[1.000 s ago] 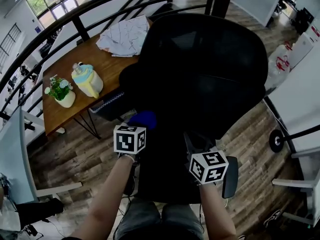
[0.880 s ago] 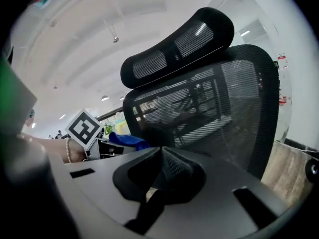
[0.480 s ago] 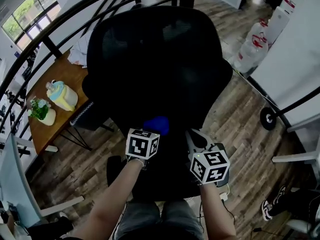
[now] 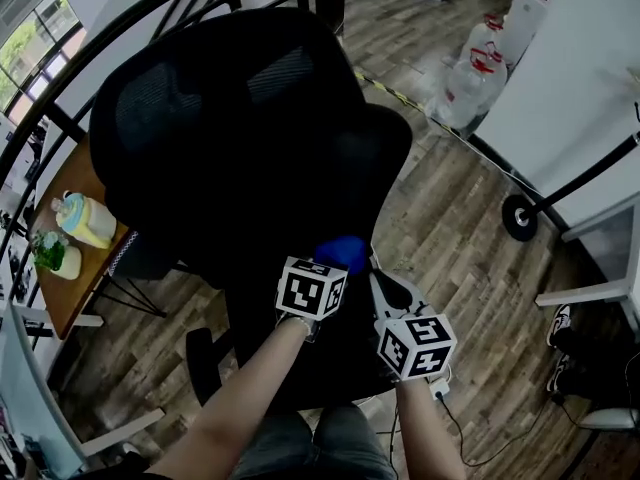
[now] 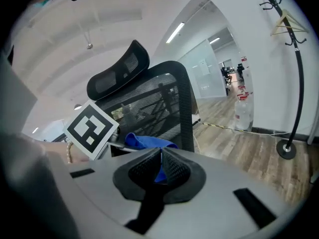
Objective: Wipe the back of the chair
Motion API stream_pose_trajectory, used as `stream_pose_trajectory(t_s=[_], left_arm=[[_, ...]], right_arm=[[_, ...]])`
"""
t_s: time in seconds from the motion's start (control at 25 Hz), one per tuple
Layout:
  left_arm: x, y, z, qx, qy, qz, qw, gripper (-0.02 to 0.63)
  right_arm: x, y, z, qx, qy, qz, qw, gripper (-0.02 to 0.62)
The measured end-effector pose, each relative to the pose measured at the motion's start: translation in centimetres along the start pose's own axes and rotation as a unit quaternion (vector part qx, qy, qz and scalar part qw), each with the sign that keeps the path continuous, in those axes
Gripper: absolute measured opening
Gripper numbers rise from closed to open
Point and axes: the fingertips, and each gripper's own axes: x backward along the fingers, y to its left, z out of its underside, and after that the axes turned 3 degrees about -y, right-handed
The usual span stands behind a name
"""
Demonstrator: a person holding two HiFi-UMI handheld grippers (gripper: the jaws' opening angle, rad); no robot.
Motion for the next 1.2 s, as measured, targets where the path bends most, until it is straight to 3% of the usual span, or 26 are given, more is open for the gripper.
stream_pose_trajectory(t_s=[0.32,0.64,1.2], left_arm=[[-4.5,-1.3,-0.3,-0.002,0.008,0.009,0.9999,0.126],[-5.0,0.1,0.9,0.009,0.009,-0.012,0.9998,0.126],[0.7,7.4,3.0,0.053,-0.008,-0.06,0.9967,0.126]], right_arm=[[0.3,-2.7,2.1,-0.024,0.005,0.013,1.0,0.029],[-0.2,-3.9,4.3,-0.037,0.021,0.011,0.999,0.029],[-3.6,1.5,5.0,-0.012,0.041,-0.029,0.999,0.029]])
